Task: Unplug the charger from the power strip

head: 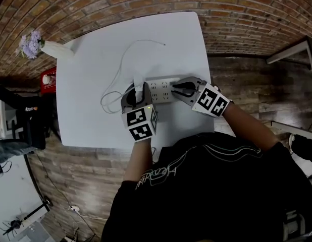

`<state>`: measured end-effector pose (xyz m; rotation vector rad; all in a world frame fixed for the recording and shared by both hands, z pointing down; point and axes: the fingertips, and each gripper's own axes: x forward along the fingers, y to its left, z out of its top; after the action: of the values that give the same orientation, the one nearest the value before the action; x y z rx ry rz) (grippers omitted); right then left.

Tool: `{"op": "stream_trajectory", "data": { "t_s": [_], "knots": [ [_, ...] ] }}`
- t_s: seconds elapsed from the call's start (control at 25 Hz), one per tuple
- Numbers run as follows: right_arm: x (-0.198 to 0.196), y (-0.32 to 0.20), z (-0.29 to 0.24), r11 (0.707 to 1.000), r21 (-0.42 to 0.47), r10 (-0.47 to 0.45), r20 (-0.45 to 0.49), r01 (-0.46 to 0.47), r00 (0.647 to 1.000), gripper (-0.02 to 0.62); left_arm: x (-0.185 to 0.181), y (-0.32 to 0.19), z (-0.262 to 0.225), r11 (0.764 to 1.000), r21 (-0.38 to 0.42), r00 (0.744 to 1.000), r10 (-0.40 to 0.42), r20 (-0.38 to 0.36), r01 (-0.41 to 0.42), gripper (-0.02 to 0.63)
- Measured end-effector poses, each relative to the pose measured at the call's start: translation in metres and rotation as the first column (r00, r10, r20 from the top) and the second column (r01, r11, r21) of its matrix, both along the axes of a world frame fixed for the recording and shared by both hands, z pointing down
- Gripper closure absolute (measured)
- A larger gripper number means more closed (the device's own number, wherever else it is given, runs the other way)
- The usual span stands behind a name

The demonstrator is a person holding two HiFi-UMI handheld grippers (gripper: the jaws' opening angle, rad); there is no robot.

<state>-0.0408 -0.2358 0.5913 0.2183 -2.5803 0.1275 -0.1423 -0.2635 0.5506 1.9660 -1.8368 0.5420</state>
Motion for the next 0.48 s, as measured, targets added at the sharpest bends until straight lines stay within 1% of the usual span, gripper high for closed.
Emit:
{"op": "stream_trajectory", "data": {
  "t_s": [0.08,0.16,0.24,0.36,0.4,0.48],
  "knots": [
    [-0.0002,0.0002,0.0001,1.000,0.000,0.001,0.001,-0.001,1.000,0.551,0.0012,0.0004,-0.0008,1.000,0.001,1.000,0.002,0.018,-0.002,0.471],
    [-0.0004,0.0002,0.0000,1.000,-0.003,0.002,0.003,-0.002,1.000,0.551,0.0015,-0.0004,-0.0016,1.000,0.004,1.000,0.008,0.016,-0.008,0.471],
    [-0.0007,-0.0003,-0.0006,1.000,-0.007,0.005,0.005,-0.005,1.000,0.551,0.0004,-0.0017,-0.0025,1.000,0.002,1.000,0.015,-0.017,-0.015,0.471],
    [-0.0005,0.0001,-0.0001,1.000,-0.014,0.003,0.000,-0.003,1.000,0.551,-0.0030,-0.0009,0.0012,1.000,-0.018,0.995,0.006,-0.104,-0.008,0.469],
    [-0.0001,0.0003,0.0002,1.000,-0.017,0.001,-0.003,-0.001,1.000,0.551,-0.0036,-0.0002,0.0027,1.000,-0.023,0.993,0.002,-0.122,-0.005,0.469],
    [0.0003,0.0001,0.0006,1.000,-0.018,0.000,-0.006,0.000,1.000,0.551,-0.0038,0.0004,0.0038,1.000,-0.022,0.991,0.002,-0.131,-0.005,0.469]
  ]
}}
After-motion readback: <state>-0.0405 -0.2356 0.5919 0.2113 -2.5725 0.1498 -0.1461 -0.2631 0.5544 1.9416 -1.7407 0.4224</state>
